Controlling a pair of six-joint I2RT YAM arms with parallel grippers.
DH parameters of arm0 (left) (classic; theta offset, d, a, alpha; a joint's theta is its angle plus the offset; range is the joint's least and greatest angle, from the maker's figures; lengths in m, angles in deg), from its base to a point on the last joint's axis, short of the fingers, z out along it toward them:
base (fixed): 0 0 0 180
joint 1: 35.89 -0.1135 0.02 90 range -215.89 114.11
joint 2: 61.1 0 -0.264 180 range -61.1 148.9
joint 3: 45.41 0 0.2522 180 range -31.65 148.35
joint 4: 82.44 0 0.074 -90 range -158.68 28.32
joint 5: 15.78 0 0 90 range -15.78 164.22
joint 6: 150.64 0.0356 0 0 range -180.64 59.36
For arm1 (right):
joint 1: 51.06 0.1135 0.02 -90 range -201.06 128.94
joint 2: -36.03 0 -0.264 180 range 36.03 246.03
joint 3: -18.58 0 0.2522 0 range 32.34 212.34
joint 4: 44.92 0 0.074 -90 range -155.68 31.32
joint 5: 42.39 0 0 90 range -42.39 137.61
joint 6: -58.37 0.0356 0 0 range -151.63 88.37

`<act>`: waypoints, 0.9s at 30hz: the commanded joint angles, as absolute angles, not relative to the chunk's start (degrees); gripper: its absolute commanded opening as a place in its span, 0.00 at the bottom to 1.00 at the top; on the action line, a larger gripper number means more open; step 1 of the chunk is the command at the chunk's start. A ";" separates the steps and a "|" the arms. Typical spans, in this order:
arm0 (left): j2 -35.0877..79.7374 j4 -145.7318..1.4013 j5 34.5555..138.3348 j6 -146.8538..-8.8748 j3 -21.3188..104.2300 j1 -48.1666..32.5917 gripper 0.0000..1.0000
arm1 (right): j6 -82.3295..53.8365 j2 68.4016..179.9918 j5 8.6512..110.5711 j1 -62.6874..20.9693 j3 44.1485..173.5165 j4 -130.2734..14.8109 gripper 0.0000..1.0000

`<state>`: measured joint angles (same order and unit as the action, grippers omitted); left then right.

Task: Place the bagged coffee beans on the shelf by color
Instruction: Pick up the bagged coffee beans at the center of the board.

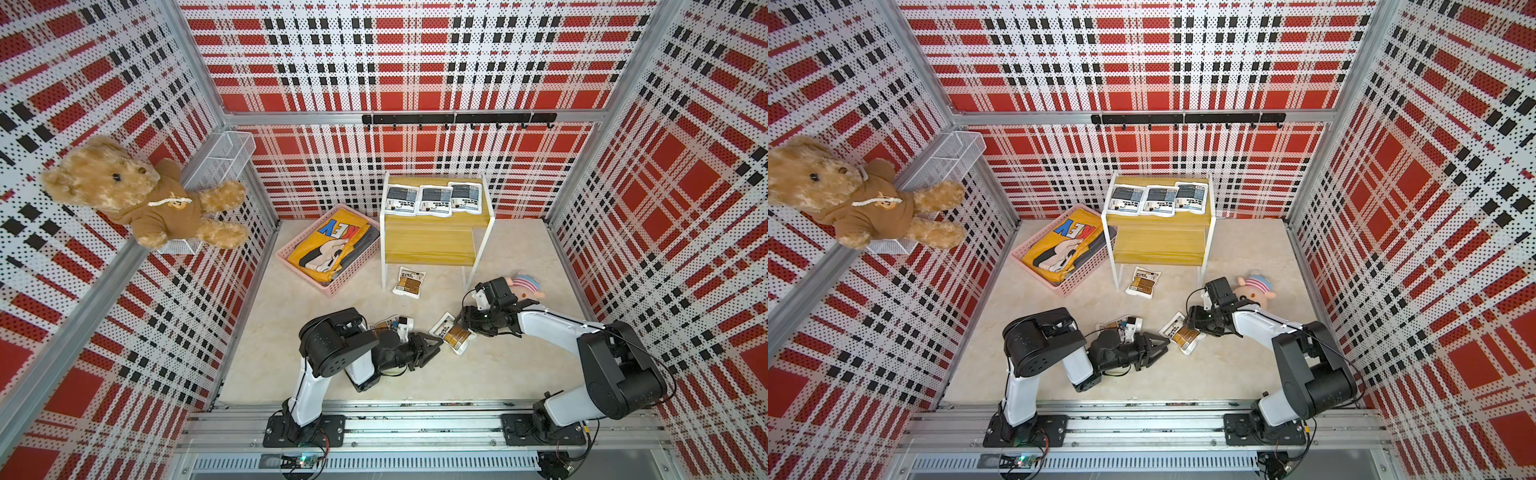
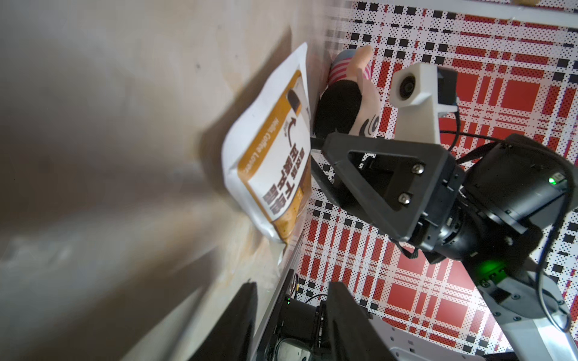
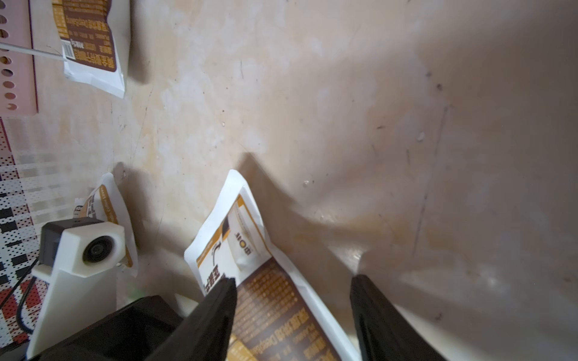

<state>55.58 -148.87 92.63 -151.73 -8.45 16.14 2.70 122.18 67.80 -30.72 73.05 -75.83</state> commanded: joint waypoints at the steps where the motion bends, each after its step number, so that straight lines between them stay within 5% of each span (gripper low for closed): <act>1: 57.55 -150.42 92.84 -151.85 -7.13 15.57 0.41 | 2.29 123.47 71.69 -30.88 72.73 -73.16 0.65; 27: 62.92 -150.46 94.04 -152.30 -5.88 13.76 0.14 | 2.03 123.21 74.24 -29.52 70.66 -72.13 0.64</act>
